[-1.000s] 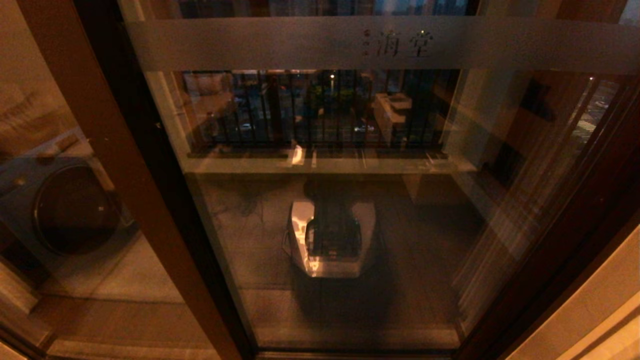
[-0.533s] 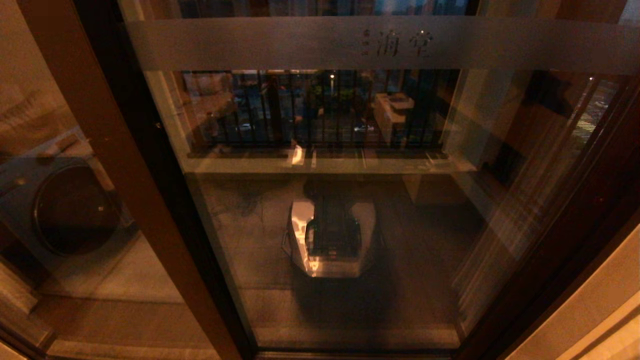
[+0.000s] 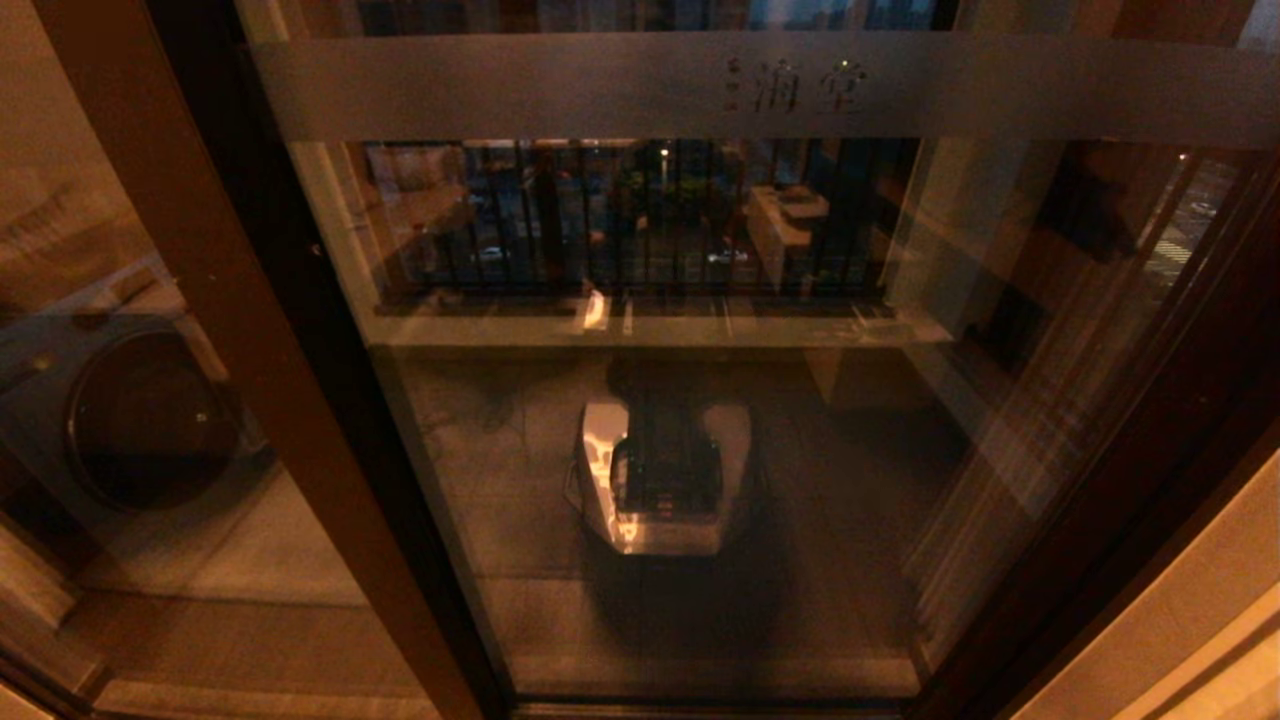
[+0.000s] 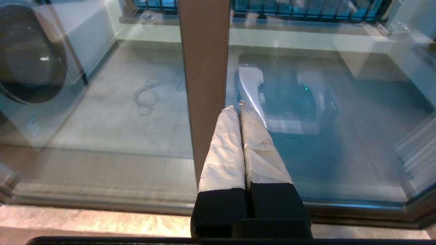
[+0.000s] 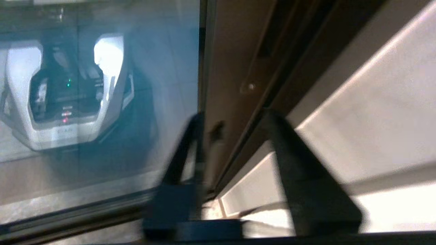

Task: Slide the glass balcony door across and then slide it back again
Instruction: Open the slid door

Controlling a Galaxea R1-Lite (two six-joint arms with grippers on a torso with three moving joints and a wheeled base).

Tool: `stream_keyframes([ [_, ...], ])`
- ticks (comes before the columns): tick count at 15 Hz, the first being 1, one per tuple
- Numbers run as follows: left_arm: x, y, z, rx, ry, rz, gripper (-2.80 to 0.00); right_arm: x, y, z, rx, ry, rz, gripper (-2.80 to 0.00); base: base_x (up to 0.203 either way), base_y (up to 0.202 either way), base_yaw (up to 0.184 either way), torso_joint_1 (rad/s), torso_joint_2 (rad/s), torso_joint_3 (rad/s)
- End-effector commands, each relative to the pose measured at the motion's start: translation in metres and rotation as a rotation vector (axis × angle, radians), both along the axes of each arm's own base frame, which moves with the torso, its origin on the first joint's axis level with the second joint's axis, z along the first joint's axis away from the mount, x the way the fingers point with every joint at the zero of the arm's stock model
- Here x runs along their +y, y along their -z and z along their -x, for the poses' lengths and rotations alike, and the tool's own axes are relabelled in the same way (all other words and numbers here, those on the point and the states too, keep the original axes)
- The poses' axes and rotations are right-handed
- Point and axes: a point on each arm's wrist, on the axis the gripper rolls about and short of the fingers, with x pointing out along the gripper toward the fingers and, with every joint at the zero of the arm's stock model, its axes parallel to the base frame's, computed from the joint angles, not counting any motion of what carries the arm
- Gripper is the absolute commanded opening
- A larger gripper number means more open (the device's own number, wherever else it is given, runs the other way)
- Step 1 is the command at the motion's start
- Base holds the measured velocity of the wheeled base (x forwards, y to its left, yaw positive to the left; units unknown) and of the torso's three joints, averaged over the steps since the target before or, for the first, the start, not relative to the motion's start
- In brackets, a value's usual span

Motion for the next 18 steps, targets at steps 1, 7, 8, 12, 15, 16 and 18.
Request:
stream_keyframes([
  [1,0.000,0.000,0.000,-0.001,0.000,0.001,-2.80,-0.006,0.003,-0.009,0.007,-0.002,-0.004,0.00,0.000,0.000,0.000,0.000,0.00,0.000],
  [7,0.000,0.000,0.000,-0.001,0.000,0.000,-2.80,-0.032,0.014,-0.041,-0.067,-0.050,-0.073,0.00,0.000,0.000,0.000,0.000,0.00,0.000],
  [8,0.000,0.000,0.000,-0.001,0.000,0.000,-2.80,-0.032,0.015,-0.044,-0.068,-0.067,-0.085,0.00,0.000,0.000,0.000,0.000,0.00,0.000],
  [12,0.000,0.000,0.000,-0.001,0.000,0.000,-2.80,-0.028,0.016,-0.048,-0.067,-0.087,-0.093,0.00,0.000,0.000,0.000,0.000,0.00,0.000],
  [15,0.000,0.000,0.000,-0.001,0.000,0.001,-2.80,-0.030,0.018,-0.051,-0.064,-0.087,-0.097,0.00,0.000,0.000,0.000,0.000,0.00,0.000],
  [16,0.000,0.000,0.000,-0.001,0.000,0.000,-2.80,-0.031,0.018,-0.053,-0.064,-0.090,-0.098,0.00,0.000,0.000,0.000,0.000,0.00,0.000],
  [18,0.000,0.000,0.000,-0.001,0.000,0.000,-2.80,-0.034,0.021,-0.057,-0.061,-0.097,-0.108,0.00,0.000,0.000,0.000,0.000,0.00,0.000],
])
